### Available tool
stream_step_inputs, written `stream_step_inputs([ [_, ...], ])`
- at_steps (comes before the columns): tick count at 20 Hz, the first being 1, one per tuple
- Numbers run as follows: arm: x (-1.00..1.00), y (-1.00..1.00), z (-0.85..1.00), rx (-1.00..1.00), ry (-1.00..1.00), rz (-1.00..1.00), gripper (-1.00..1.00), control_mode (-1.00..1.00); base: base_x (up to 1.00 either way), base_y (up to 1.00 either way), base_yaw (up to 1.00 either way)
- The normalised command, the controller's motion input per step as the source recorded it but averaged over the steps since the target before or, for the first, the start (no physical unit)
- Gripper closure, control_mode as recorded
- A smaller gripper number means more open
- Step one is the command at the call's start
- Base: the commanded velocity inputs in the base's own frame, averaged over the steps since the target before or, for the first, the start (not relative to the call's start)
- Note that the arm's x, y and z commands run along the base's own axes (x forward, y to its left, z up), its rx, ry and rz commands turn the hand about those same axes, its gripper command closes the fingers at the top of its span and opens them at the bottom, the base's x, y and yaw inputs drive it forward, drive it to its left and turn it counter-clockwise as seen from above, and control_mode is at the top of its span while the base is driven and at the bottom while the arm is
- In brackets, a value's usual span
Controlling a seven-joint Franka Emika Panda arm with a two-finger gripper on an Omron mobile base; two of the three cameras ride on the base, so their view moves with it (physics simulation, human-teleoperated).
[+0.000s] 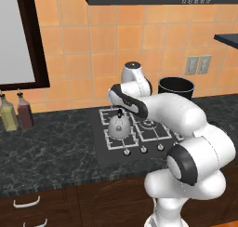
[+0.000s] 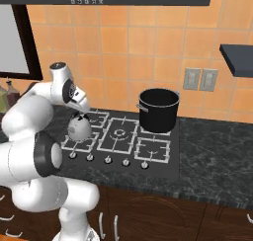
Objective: Pick the kettle from the counter and place it on a stove burner. Then turn the burner on.
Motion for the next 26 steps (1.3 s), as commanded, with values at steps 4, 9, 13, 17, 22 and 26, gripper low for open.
stream_step_inputs([
  [4,-1.0,-0.3,-0.07,0.0,-0.04,0.18,-1.0,-1.0,0.0,0.0,0.0],
  [9,-1.0,-0.12,-0.77,-0.13,-0.01,0.29,-1.0,-1.0,0.0,0.0,0.0],
  [13,-0.76,0.47,-0.93,-0.21,0.0,0.34,-1.0,-1.0,0.0,0.0,0.0],
  [17,0.21,0.53,-0.38,-0.06,0.0,0.18,-1.0,-1.0,0.0,0.0,0.0],
  [22,0.33,0.02,-0.15,0.0,0.05,0.02,-1.0,-1.0,0.0,0.0,0.0],
  [26,0.35,0.0,-0.05,0.01,0.05,0.0,-1.0,-1.0,0.0,0.0,0.0],
])
